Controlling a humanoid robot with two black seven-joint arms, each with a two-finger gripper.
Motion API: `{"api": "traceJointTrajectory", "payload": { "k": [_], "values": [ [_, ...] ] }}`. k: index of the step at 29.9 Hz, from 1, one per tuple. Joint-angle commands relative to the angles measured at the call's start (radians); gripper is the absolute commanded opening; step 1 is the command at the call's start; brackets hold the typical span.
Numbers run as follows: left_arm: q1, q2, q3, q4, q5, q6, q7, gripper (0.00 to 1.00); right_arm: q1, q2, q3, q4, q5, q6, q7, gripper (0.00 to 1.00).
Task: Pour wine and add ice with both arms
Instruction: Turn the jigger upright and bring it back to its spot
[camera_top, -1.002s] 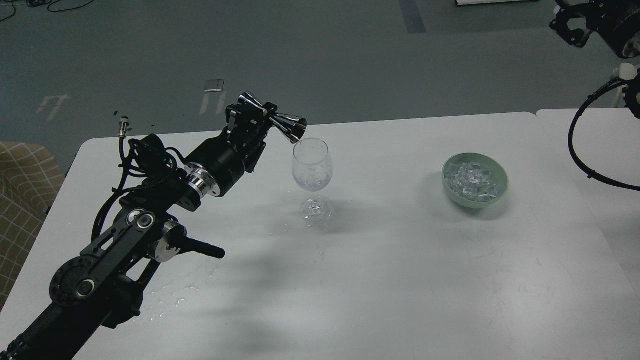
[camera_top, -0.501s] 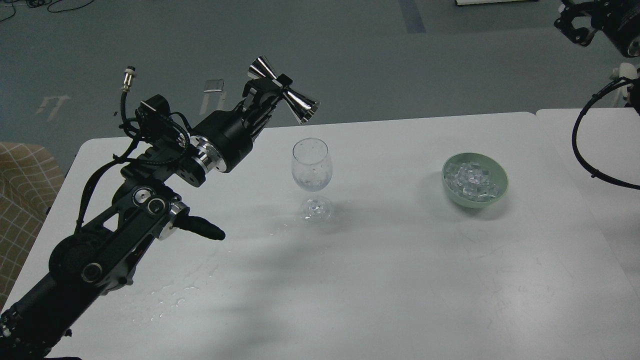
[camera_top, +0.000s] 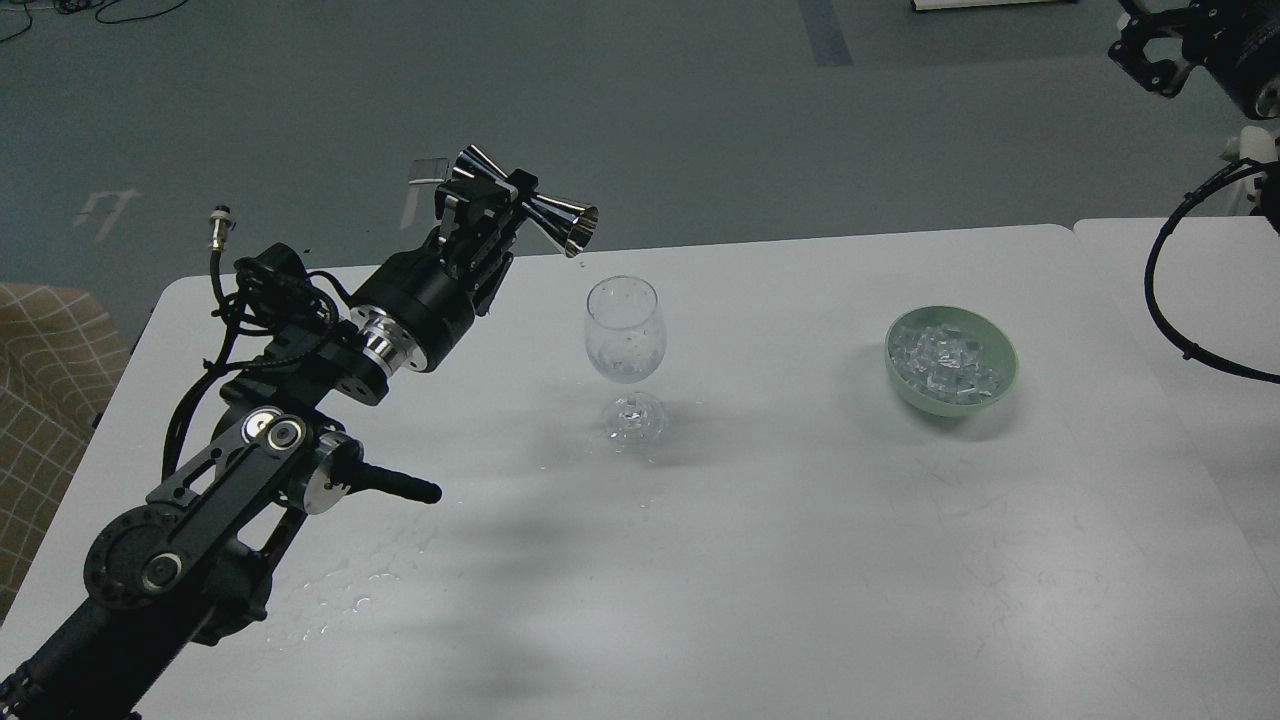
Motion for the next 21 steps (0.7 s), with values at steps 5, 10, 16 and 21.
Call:
{"api": "traceJointTrajectory", "payload": {
  "k": [5,10,16,21],
  "values": [
    [0.076,-0.013,-0.121,0.008,-0.261,0.003,-0.112,0.03,-0.019,-0.008,-0.001,-0.009,0.0,-0.004,0.0,1.0],
    [0.126,-0.013,-0.219,0.016,-0.523,0.003,-0.107,0.03,-0.03,-0.008,-0.001,-0.001,0.0,-0.01,-0.001,1.0],
    [0.168,-0.025,-0.308,0.083,-0.749,-0.001,-0.109,0.03,-0.032,-0.009,-0.002,0.0,-0.002,-0.019,-0.001,1.0],
    [0.172,-0.071,-0.336,0.206,-0.809,-0.064,-0.113,0.03,-0.049,-0.009,-0.009,0.003,-0.002,-0.022,-0.001,1.0]
  ]
}}
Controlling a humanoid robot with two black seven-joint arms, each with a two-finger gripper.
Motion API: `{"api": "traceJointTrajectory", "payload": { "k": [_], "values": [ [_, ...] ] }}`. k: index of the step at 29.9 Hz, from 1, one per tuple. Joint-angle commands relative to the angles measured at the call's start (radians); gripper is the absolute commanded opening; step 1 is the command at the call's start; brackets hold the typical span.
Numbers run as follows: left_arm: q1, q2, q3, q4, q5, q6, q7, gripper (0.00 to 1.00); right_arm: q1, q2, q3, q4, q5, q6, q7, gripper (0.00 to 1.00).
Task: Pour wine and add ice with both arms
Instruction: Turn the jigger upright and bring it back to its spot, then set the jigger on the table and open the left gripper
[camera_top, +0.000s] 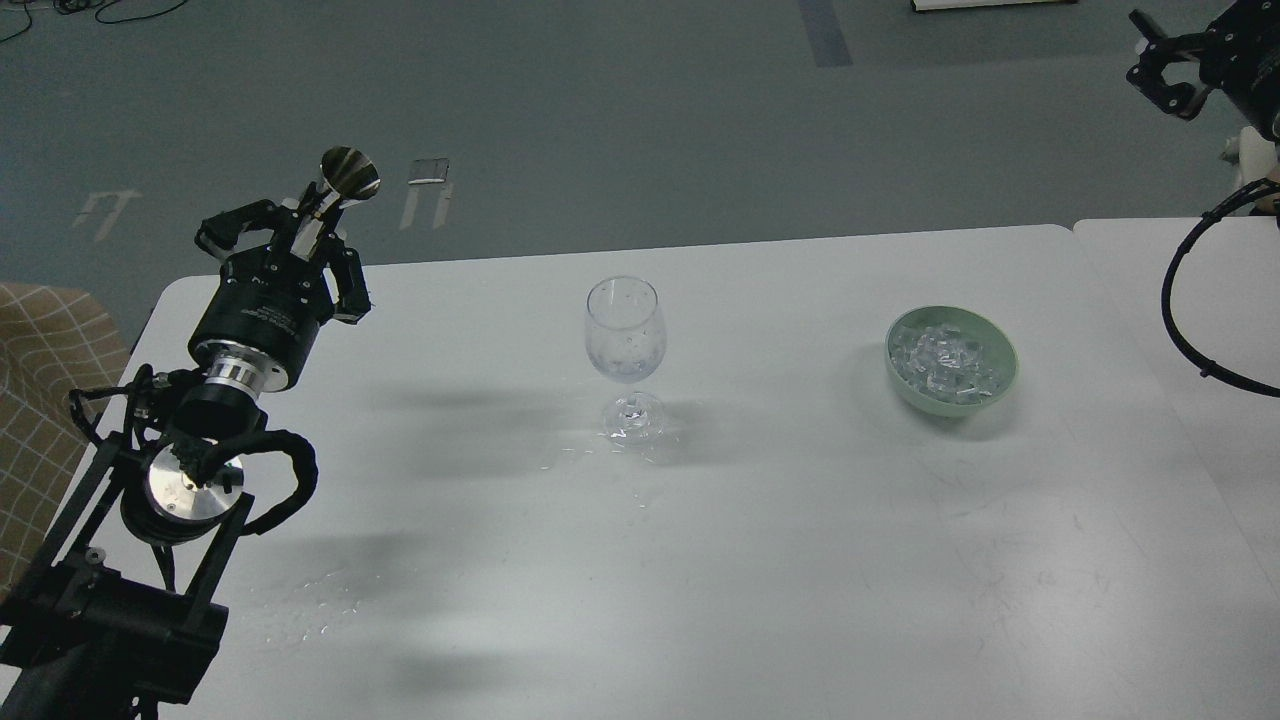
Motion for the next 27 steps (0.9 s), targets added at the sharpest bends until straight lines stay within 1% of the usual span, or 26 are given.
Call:
{"api": "traceJointTrajectory", "payload": {
  "k": [1,6,9,13,15,17,21,23,25,27],
  "values": [
    [0.003,-0.035,-0.028,0.08,-0.056,-0.042,-0.001,0.03,-0.016,0.002,-0.003,0.002,0.0,-0.002,0.0,1.0],
    [0.003,-0.09,-0.08,0.204,-0.292,-0.053,0.005,0.03,-0.064,-0.001,-0.002,0.029,0.0,-0.011,0.0,1.0],
    [0.005,-0.101,-0.083,0.221,-0.342,-0.056,0.002,0.04,-0.079,-0.003,-0.002,0.043,0.0,-0.022,0.0,1.0],
    [0.003,-0.133,-0.102,0.255,-0.396,-0.1,0.002,0.04,-0.096,-0.014,0.0,0.046,0.0,-0.023,0.0,1.0],
    [-0.012,-0.147,-0.119,0.31,-0.405,-0.128,0.001,0.04,-0.097,-0.018,-0.002,0.046,0.0,-0.025,0.0,1.0],
    [-0.048,-0.173,-0.131,0.39,-0.411,-0.148,0.001,0.05,-0.1,-0.02,0.0,0.048,-0.002,-0.034,0.0,1.0],
    [-0.095,-0.181,-0.137,0.505,-0.411,-0.189,0.002,0.06,-0.1,-0.02,0.0,0.048,-0.002,-0.037,0.0,1.0],
    [-0.131,-0.18,-0.139,0.588,-0.411,-0.235,0.005,0.06,-0.1,-0.023,0.0,0.046,0.0,-0.037,0.0,1.0],
    [-0.15,-0.176,-0.139,0.629,-0.411,-0.26,0.007,0.07,-0.102,-0.029,-0.002,0.048,0.0,-0.037,0.0,1.0],
    [-0.156,-0.175,-0.139,0.645,-0.411,-0.269,0.008,0.07,-0.102,-0.028,-0.005,0.048,0.0,-0.036,0.0,1.0]
  ]
}}
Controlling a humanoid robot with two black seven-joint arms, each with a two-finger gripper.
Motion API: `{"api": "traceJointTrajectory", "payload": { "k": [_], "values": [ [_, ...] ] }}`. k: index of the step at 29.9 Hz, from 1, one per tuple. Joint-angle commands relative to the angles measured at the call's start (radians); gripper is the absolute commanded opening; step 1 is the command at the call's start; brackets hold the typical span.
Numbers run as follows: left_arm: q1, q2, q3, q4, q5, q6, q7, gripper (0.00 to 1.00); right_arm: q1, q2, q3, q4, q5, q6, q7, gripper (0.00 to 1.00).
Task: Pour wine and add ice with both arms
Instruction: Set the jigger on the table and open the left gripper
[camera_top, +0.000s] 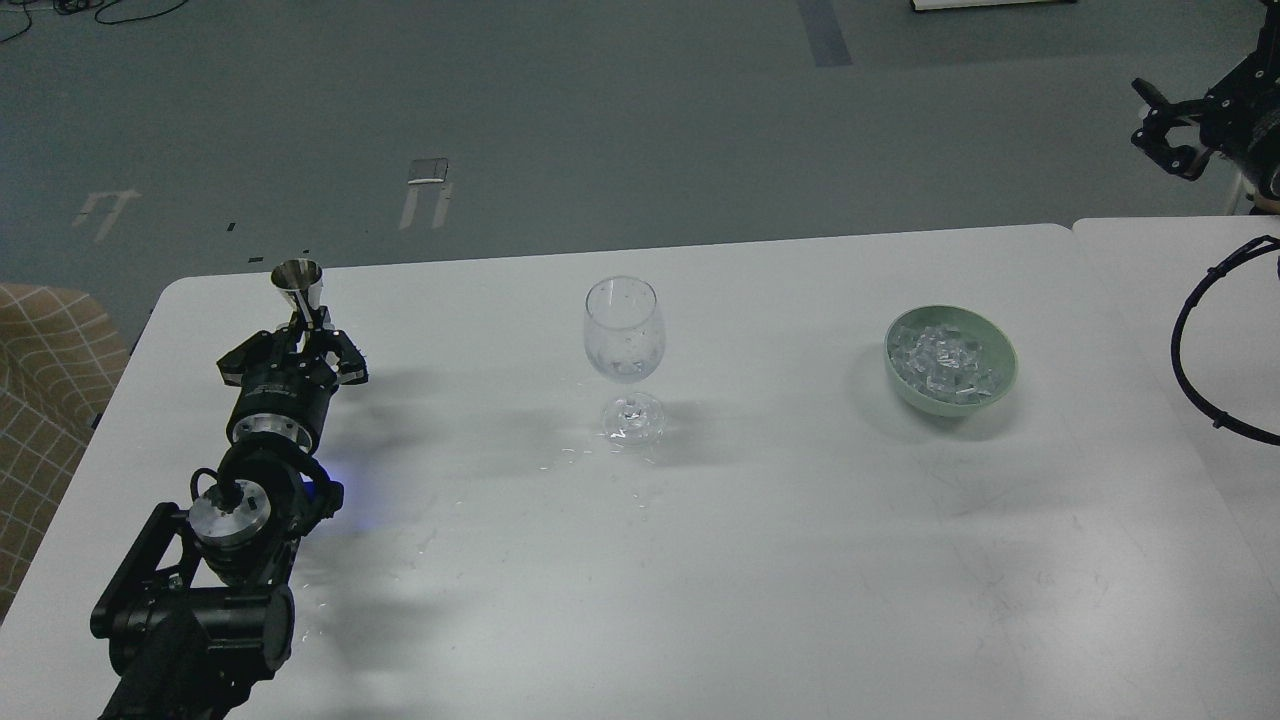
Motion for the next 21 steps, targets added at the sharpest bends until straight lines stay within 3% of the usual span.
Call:
{"api": "traceJointTrajectory", "payload": {
  "k": [1,7,21],
  "values": [
    [-0.022,0.005,0.0,0.051,0.001,-0.028,0.002,0.07,-0.004,-0.001,-0.004,0.003,0.0,0.0,0.0,1.0],
    [-0.056,0.009,0.0,0.132,0.001,-0.03,0.004,0.15,-0.018,0.002,-0.007,0.053,-0.001,-0.02,0.0,1.0],
    [-0.076,0.012,0.009,0.139,0.003,-0.03,0.007,0.35,-0.033,-0.002,-0.006,0.063,-0.001,-0.02,0.0,1.0]
  ]
}}
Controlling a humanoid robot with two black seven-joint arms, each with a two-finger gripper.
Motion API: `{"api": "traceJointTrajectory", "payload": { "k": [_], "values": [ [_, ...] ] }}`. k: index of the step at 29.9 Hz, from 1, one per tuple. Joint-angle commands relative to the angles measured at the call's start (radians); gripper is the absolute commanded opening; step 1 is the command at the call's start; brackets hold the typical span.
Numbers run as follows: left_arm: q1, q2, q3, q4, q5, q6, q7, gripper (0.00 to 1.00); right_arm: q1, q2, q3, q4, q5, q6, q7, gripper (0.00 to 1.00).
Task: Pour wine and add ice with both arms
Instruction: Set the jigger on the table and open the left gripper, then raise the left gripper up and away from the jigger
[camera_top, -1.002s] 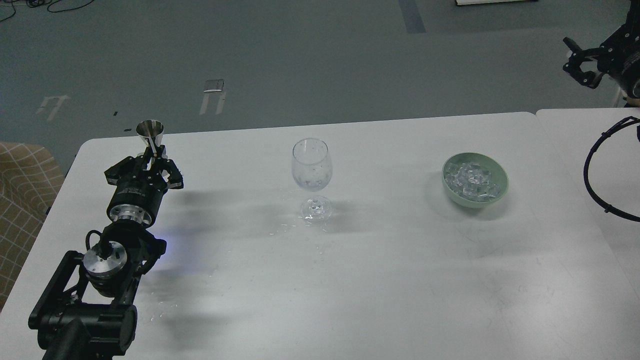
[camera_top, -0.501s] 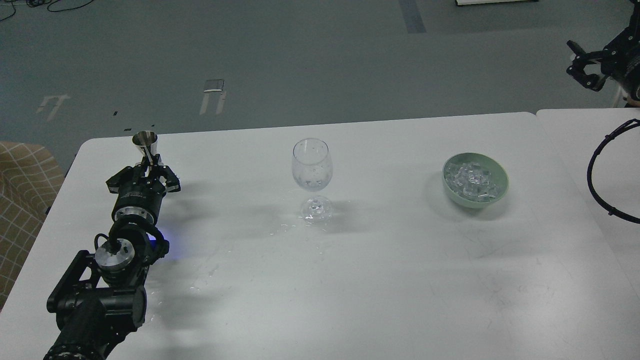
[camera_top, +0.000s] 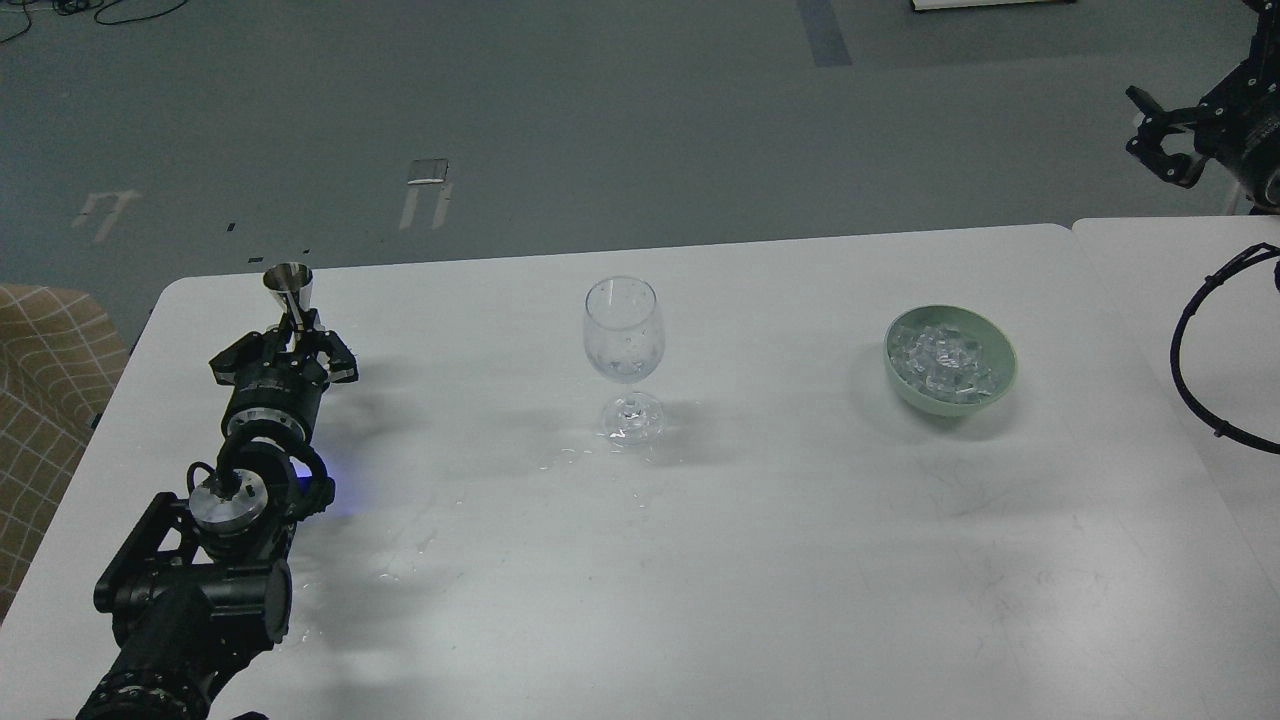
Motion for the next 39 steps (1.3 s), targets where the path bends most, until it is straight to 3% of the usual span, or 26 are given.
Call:
{"api": "traceJointTrajectory", "payload": {
  "k": [1,12,17,25,27,32,39],
  "values": [
    [-0.002,0.001,0.009,0.002,0.001,0.0,0.001,0.36,0.0,0.0,0.0,0.004,0.0,0.0,0.0,1.0],
    [-0.004,0.001,0.01,-0.001,0.004,-0.006,0.002,0.41,0.001,-0.005,-0.001,0.01,0.0,0.0,0.0,1.0],
    [-0.001,0.003,0.012,-0.015,0.007,-0.016,0.007,0.66,0.0,-0.006,-0.001,0.017,0.0,0.0,0.0,1.0],
    [0.001,0.009,0.004,-0.035,0.008,-0.015,0.028,0.72,0.0,-0.008,0.0,0.017,0.002,0.0,0.0,1.0],
    [0.004,0.01,0.001,-0.064,0.008,-0.009,0.028,0.76,0.0,-0.008,0.0,0.017,0.002,0.0,0.0,1.0],
    [0.013,0.039,0.0,-0.211,0.011,0.006,0.014,0.96,0.0,-0.022,0.005,0.019,0.002,0.0,0.0,1.0],
    [0.005,0.107,0.015,-0.404,0.018,0.071,0.033,0.98,0.006,-0.029,0.01,0.069,0.002,0.003,0.0,1.0]
  ]
}}
